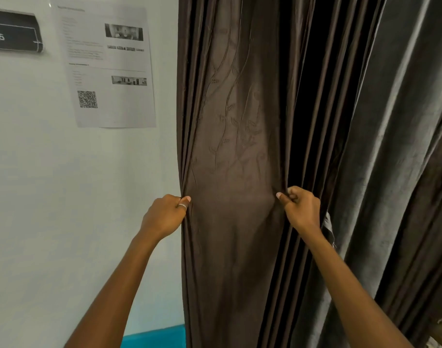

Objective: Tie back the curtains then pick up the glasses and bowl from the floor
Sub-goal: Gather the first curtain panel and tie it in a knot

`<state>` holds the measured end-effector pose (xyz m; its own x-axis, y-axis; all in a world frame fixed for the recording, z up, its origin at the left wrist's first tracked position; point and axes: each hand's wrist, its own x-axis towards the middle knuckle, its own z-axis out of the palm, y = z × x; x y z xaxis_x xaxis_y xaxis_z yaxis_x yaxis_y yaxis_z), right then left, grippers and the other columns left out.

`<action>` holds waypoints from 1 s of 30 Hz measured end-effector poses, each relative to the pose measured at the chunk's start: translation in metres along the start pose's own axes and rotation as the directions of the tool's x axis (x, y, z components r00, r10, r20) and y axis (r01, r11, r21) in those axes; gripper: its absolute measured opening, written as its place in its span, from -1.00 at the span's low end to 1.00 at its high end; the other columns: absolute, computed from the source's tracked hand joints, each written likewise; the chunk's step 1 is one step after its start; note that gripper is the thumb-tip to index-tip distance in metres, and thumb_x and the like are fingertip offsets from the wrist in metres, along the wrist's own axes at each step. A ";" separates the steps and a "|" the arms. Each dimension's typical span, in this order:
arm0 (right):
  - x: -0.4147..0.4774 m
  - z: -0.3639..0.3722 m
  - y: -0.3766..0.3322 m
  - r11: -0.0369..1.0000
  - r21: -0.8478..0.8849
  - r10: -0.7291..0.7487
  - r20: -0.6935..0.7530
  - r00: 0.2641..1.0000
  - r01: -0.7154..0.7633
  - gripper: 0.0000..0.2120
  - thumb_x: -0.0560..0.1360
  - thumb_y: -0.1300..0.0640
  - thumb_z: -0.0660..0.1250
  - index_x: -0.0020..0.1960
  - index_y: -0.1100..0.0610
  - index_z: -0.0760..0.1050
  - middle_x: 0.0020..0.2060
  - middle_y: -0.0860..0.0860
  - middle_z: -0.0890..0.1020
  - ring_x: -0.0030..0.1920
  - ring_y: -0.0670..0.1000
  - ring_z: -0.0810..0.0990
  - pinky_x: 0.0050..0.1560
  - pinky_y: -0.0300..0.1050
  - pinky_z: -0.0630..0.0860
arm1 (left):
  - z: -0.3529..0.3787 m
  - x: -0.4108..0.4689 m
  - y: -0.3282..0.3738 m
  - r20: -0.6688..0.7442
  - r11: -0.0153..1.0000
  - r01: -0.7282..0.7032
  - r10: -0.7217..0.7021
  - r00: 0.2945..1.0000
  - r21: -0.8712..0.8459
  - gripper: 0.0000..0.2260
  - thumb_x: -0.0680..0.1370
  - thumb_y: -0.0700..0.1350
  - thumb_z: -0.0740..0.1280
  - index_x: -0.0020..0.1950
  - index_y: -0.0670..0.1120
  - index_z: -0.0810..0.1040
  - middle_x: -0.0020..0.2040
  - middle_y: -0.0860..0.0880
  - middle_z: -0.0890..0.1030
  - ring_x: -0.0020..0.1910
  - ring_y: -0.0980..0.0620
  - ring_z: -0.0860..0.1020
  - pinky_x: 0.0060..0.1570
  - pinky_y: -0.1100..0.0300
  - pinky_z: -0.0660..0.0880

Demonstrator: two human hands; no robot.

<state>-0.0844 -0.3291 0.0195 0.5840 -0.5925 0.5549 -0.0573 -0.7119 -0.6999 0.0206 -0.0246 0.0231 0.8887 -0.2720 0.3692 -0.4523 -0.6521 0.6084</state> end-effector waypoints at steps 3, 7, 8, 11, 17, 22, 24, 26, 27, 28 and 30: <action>-0.007 0.007 0.000 1.000 0.018 0.027 -0.064 0.998 -0.026 -0.63 0.55 0.08 0.42 -0.34 0.14 0.35 -0.46 -0.03 0.49 -0.41 -0.01 0.50 -0.30 0.00 0.52 | 0.004 0.000 0.001 -0.027 1.000 -0.008 0.008 1.000 0.014 -0.52 0.67 0.11 0.13 -0.40 -0.08 0.35 -0.44 -0.06 0.48 -0.43 0.01 0.48 -0.30 0.19 0.42; -0.028 0.018 -0.005 0.999 0.029 -0.011 -0.145 0.989 0.015 -0.73 0.55 0.07 0.41 -0.28 0.11 0.45 -0.36 -0.02 0.56 -0.31 -0.02 0.56 -0.23 0.05 0.59 | 0.010 -0.003 0.002 -0.072 1.000 -0.013 0.014 0.997 0.012 -0.51 0.67 0.11 0.12 -0.41 -0.09 0.33 -0.46 -0.05 0.46 -0.45 -0.01 0.46 -0.33 0.15 0.41; -0.035 0.021 -0.008 0.999 0.037 -0.033 -0.147 0.989 0.039 -0.74 0.55 0.07 0.41 -0.27 0.12 0.47 -0.34 -0.02 0.56 -0.30 -0.04 0.56 -0.24 0.03 0.58 | 0.012 -0.005 0.003 -0.080 1.000 -0.016 0.017 0.997 0.011 -0.51 0.67 0.11 0.12 -0.41 -0.09 0.34 -0.46 -0.06 0.47 -0.45 -0.02 0.48 -0.32 0.11 0.43; -0.053 0.033 -0.020 0.985 0.106 -0.123 -0.132 0.984 0.137 -0.70 0.56 0.08 0.39 -0.31 0.09 0.43 -0.39 -0.04 0.51 -0.34 -0.06 0.52 -0.31 -0.01 0.50 | 0.020 -0.012 0.013 -0.079 0.999 -0.036 0.037 0.996 0.011 -0.52 0.67 0.11 0.12 -0.40 -0.09 0.37 -0.44 -0.06 0.48 -0.43 -0.03 0.51 -0.33 0.11 0.45; -0.079 0.067 -0.055 0.939 0.249 -0.223 -0.090 0.971 0.238 -0.70 0.58 0.09 0.38 -0.29 0.07 0.41 -0.39 -0.07 0.46 -0.36 -0.06 0.48 -0.35 -0.10 0.43 | 0.046 -0.022 0.047 -0.053 0.989 -0.132 0.129 0.990 -0.059 -0.52 0.66 0.09 0.14 -0.42 -0.08 0.35 -0.45 -0.04 0.47 -0.43 -0.05 0.49 -0.38 0.10 0.36; -0.085 0.080 -0.066 0.917 0.314 -0.232 -0.080 0.969 0.245 -0.73 0.60 0.11 0.35 -0.26 0.10 0.45 -0.37 -0.08 0.49 -0.34 -0.04 0.49 -0.31 0.06 0.50 | 0.056 -0.024 0.050 0.015 0.964 -0.098 0.105 0.994 -0.247 -0.53 0.67 0.09 0.12 -0.26 -0.16 0.56 -0.34 -0.11 0.61 -0.34 -0.08 0.61 -0.18 -0.13 0.60; -0.087 0.078 -0.067 0.905 0.353 -0.226 -0.072 0.972 0.237 -0.74 0.59 0.12 0.36 -0.26 0.07 0.45 -0.37 -0.11 0.48 -0.33 -0.06 0.48 -0.31 0.01 0.49 | 0.056 -0.025 0.048 0.044 0.955 -0.070 0.086 0.995 -0.290 -0.54 0.67 0.11 0.12 -0.15 -0.19 0.61 -0.26 -0.14 0.65 -0.25 -0.10 0.64 -0.12 -0.14 0.63; -0.089 0.076 -0.068 0.897 0.390 -0.205 -0.053 0.977 0.210 -0.77 0.59 0.13 0.36 -0.24 0.03 0.46 -0.34 -0.13 0.49 -0.30 -0.08 0.49 -0.27 -0.11 0.48 | 0.054 -0.027 0.049 0.058 0.952 -0.059 0.080 0.995 -0.301 -0.53 0.67 0.12 0.11 -0.08 -0.20 0.63 -0.21 -0.15 0.66 -0.20 -0.11 0.65 -0.08 -0.12 0.63; -0.090 0.076 -0.069 0.891 0.414 -0.188 -0.036 0.981 0.186 -0.79 0.59 0.13 0.37 -0.22 0.03 0.48 -0.30 -0.13 0.51 -0.26 -0.09 0.52 -0.23 -0.18 0.48 | 0.054 -0.028 0.049 0.063 0.951 -0.058 0.081 0.995 -0.303 -0.53 0.67 0.13 0.11 -0.06 -0.20 0.63 -0.18 -0.15 0.67 -0.18 -0.11 0.66 -0.07 -0.12 0.64; -0.090 0.075 -0.070 0.884 0.442 -0.169 -0.006 0.986 0.154 -0.82 0.59 0.12 0.36 -0.19 0.04 0.50 -0.26 -0.12 0.54 -0.21 -0.09 0.55 -0.18 -0.20 0.50 | 0.052 -0.030 0.050 0.069 0.951 -0.059 0.083 0.994 -0.303 -0.53 0.67 0.13 0.11 -0.02 -0.20 0.63 -0.15 -0.15 0.67 -0.15 -0.11 0.66 -0.07 -0.11 0.64; -0.090 0.074 -0.073 0.862 0.498 -0.153 0.073 0.986 0.097 -0.84 0.60 0.11 0.35 -0.16 0.07 0.52 -0.23 -0.07 0.58 -0.18 -0.08 0.58 -0.14 -0.18 0.54 | 0.050 -0.032 0.051 0.077 0.952 -0.060 0.087 0.993 -0.301 -0.53 0.67 0.15 0.10 0.02 -0.19 0.63 -0.11 -0.15 0.68 -0.13 -0.12 0.66 -0.07 -0.12 0.64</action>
<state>-0.0728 -0.1959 -0.0119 0.6433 -0.4476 0.6211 0.4104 -0.4832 -0.7733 -0.0274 -0.0840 0.0072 0.8489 -0.3813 0.3660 -0.5068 -0.3910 0.7683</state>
